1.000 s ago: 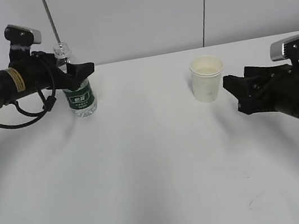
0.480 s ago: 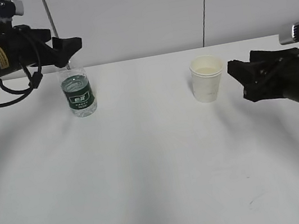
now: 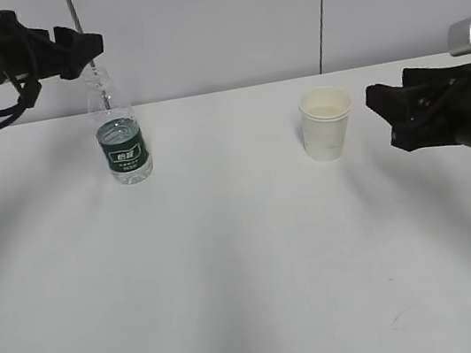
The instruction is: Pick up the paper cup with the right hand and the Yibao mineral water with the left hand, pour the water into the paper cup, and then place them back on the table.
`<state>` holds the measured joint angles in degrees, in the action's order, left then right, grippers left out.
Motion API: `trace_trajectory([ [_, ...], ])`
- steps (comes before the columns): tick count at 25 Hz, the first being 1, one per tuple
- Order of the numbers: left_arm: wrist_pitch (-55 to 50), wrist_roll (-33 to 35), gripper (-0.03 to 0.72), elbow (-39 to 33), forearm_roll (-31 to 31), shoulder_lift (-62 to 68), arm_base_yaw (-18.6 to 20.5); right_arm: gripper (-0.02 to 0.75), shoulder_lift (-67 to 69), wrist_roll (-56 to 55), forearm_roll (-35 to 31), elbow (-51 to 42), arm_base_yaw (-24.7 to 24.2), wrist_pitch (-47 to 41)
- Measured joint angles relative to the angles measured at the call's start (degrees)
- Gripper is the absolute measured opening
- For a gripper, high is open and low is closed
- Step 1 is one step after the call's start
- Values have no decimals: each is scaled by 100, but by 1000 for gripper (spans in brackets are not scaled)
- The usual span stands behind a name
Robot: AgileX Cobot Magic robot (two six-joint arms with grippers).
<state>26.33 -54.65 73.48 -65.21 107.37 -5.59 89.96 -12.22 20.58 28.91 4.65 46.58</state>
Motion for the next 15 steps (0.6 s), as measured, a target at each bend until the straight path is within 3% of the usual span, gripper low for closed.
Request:
trace_trajectory([
  [11,-1591,-2805,531,-6,-1481,-695,0,444,-234,-47,10,0,0,-703],
  [15,-1673,-3370,522,-6,-1962,-762,0,444,-487,-83,10,0,0,-1034],
])
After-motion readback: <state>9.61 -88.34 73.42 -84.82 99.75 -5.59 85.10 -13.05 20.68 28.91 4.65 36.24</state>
